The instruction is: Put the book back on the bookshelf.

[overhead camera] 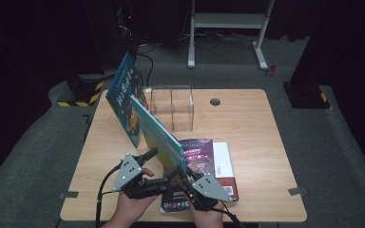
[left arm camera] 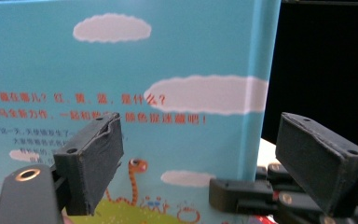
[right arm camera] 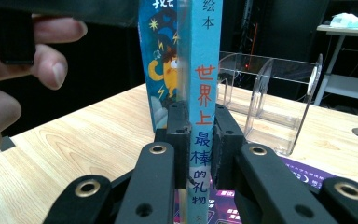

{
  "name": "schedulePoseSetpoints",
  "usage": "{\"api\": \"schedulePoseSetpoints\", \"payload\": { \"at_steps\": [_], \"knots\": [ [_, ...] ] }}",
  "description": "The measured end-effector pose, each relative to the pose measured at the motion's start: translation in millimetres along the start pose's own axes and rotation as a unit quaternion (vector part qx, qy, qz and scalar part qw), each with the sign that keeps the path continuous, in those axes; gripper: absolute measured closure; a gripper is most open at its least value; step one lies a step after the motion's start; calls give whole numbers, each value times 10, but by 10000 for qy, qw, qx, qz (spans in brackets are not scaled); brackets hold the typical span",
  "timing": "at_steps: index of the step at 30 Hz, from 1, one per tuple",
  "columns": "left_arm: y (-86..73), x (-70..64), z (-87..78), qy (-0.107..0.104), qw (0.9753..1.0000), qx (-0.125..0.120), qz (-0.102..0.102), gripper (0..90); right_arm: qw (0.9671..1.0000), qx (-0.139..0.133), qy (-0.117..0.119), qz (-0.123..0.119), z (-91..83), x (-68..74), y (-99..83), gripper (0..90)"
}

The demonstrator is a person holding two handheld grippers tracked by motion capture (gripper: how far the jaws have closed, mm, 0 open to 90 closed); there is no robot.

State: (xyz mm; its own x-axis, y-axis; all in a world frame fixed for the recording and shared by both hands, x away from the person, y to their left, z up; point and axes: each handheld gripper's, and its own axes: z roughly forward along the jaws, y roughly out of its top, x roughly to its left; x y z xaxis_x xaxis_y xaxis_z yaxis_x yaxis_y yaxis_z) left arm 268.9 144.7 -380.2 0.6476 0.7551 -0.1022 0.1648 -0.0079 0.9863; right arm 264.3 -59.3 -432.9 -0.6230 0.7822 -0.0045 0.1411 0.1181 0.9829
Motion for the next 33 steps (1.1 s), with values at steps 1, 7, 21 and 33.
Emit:
{"api": "schedulePoseSetpoints", "payload": {
  "at_steps": [1,7,21,33],
  "knots": [
    [9,-16,22,53,10000,-11,-25,153,10000,4,-1,-17,0,3,-1,804],
    [49,-91,113,222,9997,42,-75,150,10000,-27,-8,-63,3,21,-5,804],
    [28,-152,157,497,9987,87,-17,129,9994,-41,106,-312,5,105,-38,793],
    [-77,-72,59,628,9978,204,-83,116,9975,-35,459,-544,37,208,-120,744]
  ]
}}
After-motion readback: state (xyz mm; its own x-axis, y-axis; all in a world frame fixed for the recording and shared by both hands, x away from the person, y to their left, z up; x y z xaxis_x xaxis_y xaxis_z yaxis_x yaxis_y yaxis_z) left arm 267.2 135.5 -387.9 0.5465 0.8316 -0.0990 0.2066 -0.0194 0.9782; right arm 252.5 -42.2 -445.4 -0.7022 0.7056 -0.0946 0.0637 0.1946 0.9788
